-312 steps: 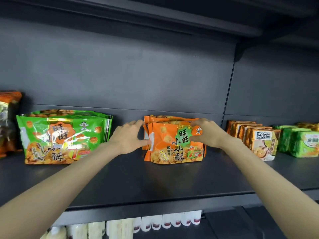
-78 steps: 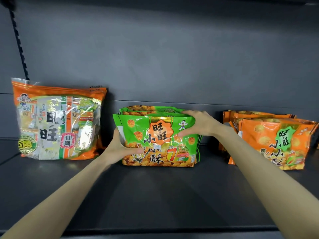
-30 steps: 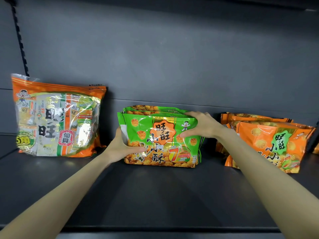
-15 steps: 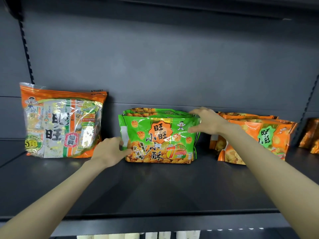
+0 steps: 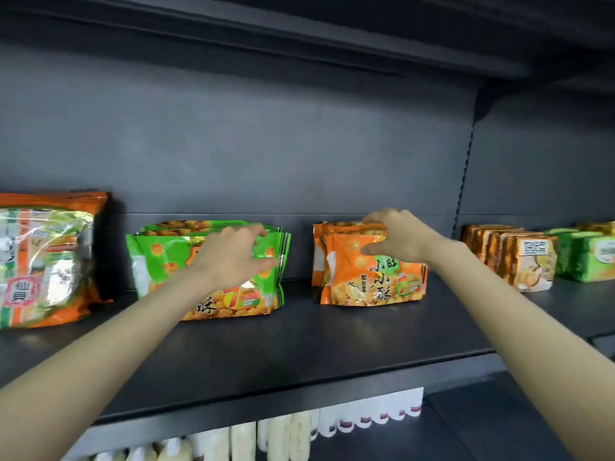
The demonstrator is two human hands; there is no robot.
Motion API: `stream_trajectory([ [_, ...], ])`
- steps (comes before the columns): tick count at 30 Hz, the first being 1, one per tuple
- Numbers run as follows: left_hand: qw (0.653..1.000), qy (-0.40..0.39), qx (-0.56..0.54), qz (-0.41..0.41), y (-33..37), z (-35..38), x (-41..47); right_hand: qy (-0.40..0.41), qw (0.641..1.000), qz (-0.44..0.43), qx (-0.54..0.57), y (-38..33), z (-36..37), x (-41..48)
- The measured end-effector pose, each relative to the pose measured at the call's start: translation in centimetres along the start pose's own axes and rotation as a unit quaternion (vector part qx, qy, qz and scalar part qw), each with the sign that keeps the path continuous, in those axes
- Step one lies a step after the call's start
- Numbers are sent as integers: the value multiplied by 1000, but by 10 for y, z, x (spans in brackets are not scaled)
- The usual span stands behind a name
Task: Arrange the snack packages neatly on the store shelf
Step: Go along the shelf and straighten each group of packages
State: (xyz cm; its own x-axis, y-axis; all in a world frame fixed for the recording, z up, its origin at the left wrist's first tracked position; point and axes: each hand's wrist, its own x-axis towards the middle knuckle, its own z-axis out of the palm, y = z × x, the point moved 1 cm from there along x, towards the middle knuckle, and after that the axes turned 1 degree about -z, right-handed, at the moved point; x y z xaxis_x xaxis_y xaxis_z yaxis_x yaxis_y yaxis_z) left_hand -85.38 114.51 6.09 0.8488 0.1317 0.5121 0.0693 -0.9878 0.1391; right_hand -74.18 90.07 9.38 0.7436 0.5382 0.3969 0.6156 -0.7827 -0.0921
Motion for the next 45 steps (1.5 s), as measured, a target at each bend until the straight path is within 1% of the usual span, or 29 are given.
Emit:
stream_trajectory([
  [7, 998, 15, 6, 56, 133, 13, 13, -1, 999, 39, -9, 95, -43, -72],
  [11, 997, 22, -22, 77, 203, 33, 8, -5, 998, 55, -14, 154, -53, -111],
  [15, 996, -9, -32, 88, 261, 61, 7, -14, 997, 71, -6, 205, -57, -144],
  [20, 992, 1, -50, 115, 318, 82, 28, 2, 995, 100, 5, 265, -63, -158],
  [23, 990, -1, -54, 130, 344, 97, 48, 4, 992, 123, 7, 299, -59, -156],
  [27, 987, -3, -79, 139, 372, 119, 77, 13, 991, 131, 8, 345, -52, -143],
  [31, 985, -7, -98, 140, 399, 157, 111, 20, 990, 142, 4, 392, -43, -122],
  [36, 981, -55, -125, 138, 434, 205, 160, 10, 988, 151, 12, 455, -35, -90],
  [39, 977, -58, -159, 128, 445, 223, 188, 10, 989, 148, 13, 487, -29, -74],
  [45, 966, -98, -219, 97, 468, 262, 216, 6, 988, 141, 68, 540, -15, -46],
])
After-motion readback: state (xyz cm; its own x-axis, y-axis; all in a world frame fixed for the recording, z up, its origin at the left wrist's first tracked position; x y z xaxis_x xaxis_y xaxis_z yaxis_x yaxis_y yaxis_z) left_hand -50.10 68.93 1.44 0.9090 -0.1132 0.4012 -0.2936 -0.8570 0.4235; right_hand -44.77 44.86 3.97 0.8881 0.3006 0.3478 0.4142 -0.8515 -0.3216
